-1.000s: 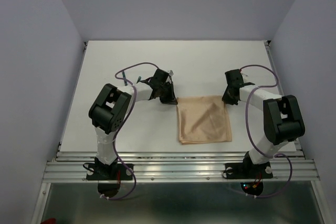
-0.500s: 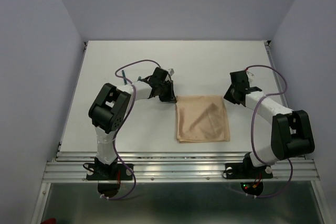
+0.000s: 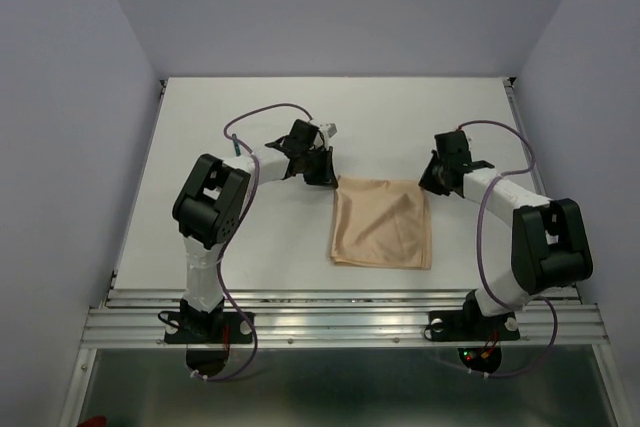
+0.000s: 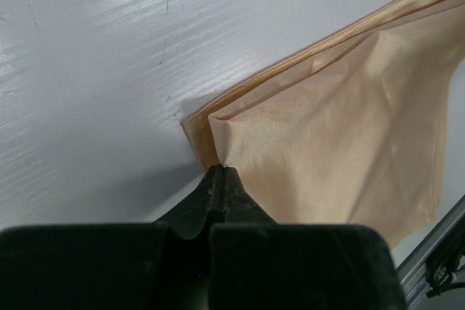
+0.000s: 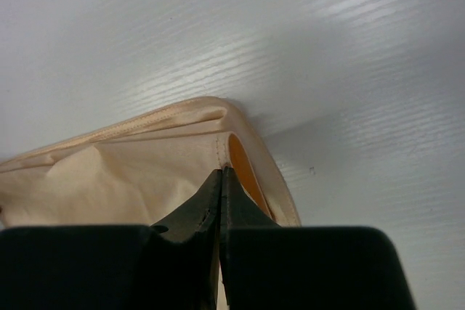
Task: Fold the napkin into a case and place the utensils inside
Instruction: Smooth out the lower triangle-folded napkin at the center of the board.
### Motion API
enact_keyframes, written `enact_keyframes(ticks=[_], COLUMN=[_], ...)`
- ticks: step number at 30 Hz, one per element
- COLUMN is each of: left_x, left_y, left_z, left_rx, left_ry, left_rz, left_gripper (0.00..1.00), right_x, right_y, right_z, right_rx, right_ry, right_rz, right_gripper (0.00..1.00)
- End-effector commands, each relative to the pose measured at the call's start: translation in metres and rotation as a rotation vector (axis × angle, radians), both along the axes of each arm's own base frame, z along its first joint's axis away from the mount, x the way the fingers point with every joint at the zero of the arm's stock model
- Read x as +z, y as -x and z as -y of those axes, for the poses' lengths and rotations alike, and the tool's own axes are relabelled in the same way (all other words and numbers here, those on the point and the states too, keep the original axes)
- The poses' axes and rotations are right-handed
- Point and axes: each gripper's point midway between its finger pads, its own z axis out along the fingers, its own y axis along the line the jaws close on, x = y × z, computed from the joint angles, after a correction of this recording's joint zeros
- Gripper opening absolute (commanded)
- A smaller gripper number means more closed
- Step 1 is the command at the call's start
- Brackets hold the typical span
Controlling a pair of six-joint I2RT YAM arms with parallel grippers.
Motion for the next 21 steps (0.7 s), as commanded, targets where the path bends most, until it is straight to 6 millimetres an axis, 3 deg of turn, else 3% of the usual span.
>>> enact_keyframes(ticks=[1, 12, 15, 19, 21], left_x=[0.010, 0.006, 0.013, 0.038, 0.053], left_y=[-0.006, -0.011, -0.019, -0.027, -0.027], left_z=[0.009, 0.000, -0.012, -0.022, -0.022], left_rx=[-0.053, -0.049, -0.013, 0.028, 0.036], left_ry=[0.019, -0.053, -0.127, -0.162, -0.153], left_rz=[0.031, 0.025, 0.062, 0.120, 0.142], left_gripper=[0.00, 0.00, 0.27, 0.53, 0.54], right_x=[0.017, -0.023, -0.032, -0.030, -0.028], right_y=[-0.031, -0.048, -0.046, -0.045, -0.046], right_z=[-0.010, -0.002, -0.002, 0.001, 0.001], right_rx=[0.045, -0.016, -0.018, -0.024, -0.024], right_ry=[-0.030, 0.027, 0.027, 0.038, 0.041], right_rz=[0.078, -0.013, -0.036, -0.031, -0.028], right_gripper=[0.02, 0.01, 0.01, 0.01, 0.01])
